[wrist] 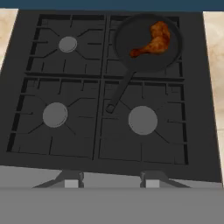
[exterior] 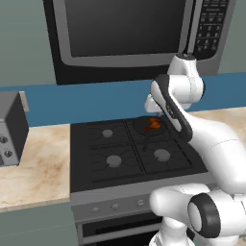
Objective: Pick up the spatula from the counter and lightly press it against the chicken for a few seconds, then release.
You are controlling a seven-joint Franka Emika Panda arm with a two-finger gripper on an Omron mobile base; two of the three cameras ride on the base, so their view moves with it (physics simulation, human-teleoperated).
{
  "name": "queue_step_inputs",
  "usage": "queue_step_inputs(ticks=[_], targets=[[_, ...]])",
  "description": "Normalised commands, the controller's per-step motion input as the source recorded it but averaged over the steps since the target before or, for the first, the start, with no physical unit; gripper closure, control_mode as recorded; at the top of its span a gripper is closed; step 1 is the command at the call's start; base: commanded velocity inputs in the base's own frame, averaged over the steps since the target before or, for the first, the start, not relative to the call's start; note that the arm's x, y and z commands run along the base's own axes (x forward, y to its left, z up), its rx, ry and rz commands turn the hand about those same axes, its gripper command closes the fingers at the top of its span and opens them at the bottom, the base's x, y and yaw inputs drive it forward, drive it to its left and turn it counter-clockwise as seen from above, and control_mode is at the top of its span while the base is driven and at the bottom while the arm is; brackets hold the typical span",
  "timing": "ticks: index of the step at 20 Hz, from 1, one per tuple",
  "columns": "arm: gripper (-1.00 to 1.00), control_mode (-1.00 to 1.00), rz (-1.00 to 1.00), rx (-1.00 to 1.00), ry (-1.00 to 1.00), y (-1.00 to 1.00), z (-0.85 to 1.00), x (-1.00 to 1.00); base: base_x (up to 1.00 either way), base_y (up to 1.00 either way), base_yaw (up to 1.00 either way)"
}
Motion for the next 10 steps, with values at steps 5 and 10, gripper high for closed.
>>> queue_step_inputs(ticks=[5, 10], targets=[[-1.00, -1.00, -0.01, 0.02, -0.02, -0.03, 0.00, -0.18, 0.00, 0.00, 0.00], [-1.00, -1.00, -0.01, 0.04, -0.13, -0.23, 0.00, -0.51, 0.00, 0.00, 0.00]])
